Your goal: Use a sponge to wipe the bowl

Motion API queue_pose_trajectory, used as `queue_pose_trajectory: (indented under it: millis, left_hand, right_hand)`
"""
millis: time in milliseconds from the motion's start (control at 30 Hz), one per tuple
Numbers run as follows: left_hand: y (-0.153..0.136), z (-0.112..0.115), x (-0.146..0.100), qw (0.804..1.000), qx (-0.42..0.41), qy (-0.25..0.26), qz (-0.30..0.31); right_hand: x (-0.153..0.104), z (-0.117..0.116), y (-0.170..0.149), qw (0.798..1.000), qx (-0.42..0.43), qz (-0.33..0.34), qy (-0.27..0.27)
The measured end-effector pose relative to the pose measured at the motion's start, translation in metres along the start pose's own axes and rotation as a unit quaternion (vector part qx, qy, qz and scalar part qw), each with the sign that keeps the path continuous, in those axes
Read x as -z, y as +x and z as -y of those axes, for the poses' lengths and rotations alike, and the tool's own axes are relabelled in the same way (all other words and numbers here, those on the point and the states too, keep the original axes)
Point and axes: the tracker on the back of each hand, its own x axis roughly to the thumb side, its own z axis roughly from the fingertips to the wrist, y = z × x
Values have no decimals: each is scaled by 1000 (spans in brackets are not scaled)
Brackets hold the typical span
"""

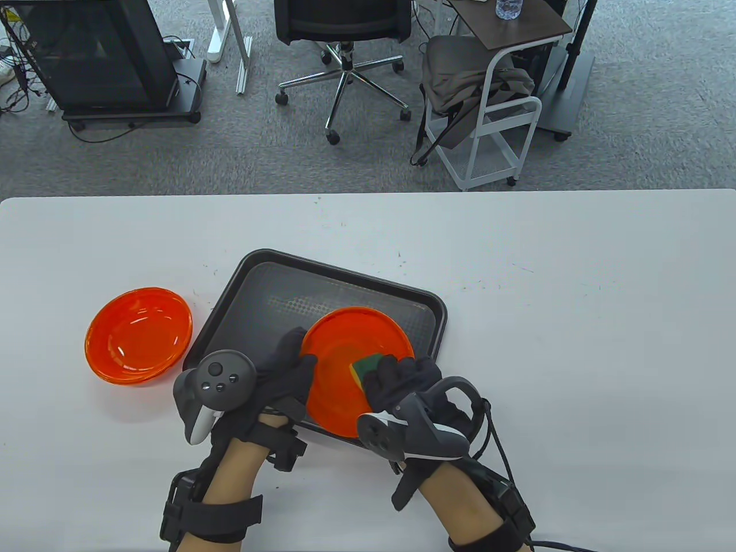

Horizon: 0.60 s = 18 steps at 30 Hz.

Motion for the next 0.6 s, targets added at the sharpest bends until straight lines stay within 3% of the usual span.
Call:
queue_pose_trajectory:
  millis: [300,600]
  left_hand:
    - [7,16,2,999,-2,-45,12]
    - [4,12,1,1000,12,-11,4]
  right_hand:
    - [0,-3,-6,996,42,29,-66]
    - [1,-6,9,975,164,129,-82]
